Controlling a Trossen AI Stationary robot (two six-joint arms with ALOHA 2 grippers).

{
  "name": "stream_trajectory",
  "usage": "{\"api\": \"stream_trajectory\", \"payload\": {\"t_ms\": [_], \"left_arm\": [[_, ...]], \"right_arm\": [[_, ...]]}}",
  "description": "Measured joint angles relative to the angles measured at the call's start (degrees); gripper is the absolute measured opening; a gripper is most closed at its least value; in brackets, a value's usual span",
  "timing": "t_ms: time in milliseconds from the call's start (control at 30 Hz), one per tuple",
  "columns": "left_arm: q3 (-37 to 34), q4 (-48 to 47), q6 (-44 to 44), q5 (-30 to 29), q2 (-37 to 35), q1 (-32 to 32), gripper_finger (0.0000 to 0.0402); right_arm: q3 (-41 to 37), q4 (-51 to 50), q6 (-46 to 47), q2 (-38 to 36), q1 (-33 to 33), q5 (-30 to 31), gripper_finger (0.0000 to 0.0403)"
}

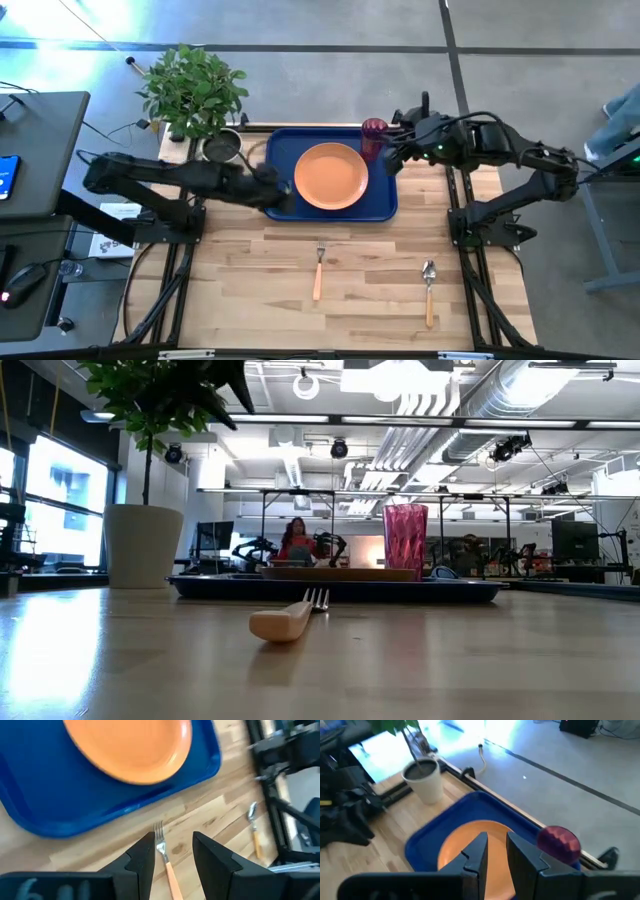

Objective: Pick and place plate/cup/fork/spoon on tray
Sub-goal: Put the fork on the tray to the left of the plate

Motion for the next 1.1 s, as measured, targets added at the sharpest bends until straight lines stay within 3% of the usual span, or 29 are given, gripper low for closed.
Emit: {"api": "stream_trajectory", "payload": {"t_ms": [367,1100], "left_arm": [[-0.02,4.37,-13.41,-4.40,11.45,-7.00,0.0122],[0.01,19.34,-22.22,-2.47,29.71,-12.78,0.0122]], "right_arm": [[0.00,-6.49,-0.98,0.07,-0.59,-1.36,0.0062],[-0.22,-8.90,-1.38,0.09,-0.59,-2.80,0.0062]]}}
